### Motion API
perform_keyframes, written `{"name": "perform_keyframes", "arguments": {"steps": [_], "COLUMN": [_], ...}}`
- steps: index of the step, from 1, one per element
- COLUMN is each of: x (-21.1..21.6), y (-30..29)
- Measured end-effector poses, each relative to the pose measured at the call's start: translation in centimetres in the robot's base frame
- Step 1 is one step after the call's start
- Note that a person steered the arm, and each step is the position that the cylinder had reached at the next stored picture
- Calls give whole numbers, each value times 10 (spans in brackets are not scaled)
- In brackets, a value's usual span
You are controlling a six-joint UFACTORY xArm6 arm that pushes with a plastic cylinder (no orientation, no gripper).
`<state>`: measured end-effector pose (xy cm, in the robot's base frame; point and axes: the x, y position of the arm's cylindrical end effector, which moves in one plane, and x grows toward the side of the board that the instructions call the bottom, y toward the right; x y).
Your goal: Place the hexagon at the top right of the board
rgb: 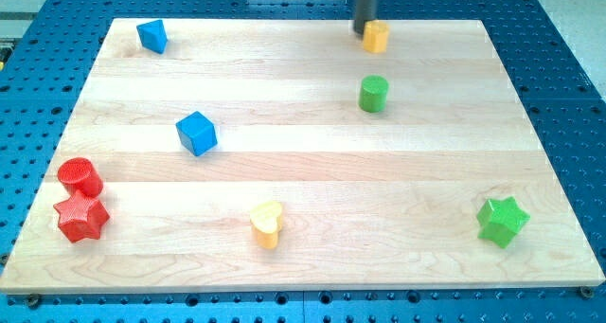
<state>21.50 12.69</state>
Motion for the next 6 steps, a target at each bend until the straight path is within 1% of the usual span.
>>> {"name": "perform_keyframes", "arguments": {"steps": [1,2,4,5,6], "x": [11,39,46,53,134], "y": [-39,-51,52,71,86]}}
